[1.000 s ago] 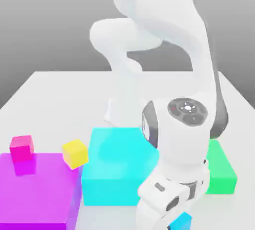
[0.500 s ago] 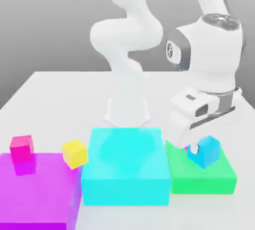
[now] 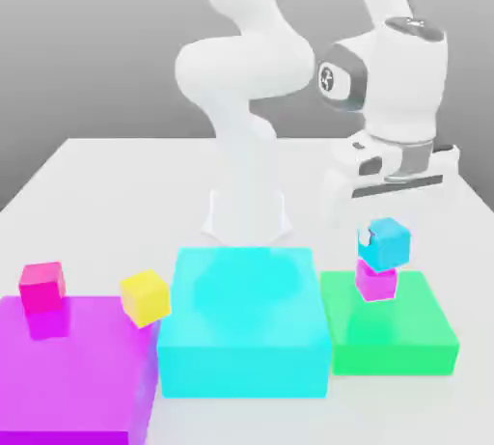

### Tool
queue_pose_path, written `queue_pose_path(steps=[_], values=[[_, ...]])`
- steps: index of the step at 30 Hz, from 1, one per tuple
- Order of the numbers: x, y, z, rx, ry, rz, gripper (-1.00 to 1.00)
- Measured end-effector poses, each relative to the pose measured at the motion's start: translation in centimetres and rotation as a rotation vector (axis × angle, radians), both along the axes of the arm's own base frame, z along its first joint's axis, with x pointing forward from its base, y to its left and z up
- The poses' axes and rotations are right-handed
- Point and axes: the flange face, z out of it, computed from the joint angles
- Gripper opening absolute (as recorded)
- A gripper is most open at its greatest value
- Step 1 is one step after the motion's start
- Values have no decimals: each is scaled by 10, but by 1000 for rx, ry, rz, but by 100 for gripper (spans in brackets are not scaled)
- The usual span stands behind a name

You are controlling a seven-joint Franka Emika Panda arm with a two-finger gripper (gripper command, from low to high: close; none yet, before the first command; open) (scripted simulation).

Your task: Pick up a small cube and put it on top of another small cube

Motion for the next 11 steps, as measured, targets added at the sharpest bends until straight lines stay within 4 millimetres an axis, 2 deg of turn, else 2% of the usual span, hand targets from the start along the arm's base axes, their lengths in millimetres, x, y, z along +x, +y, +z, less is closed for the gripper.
queue_pose_path(steps=[6, 11], values=[[0, 0, 0, 0, 0, 0, 100], [1, 0, 47, 0, 0, 0, 100]])
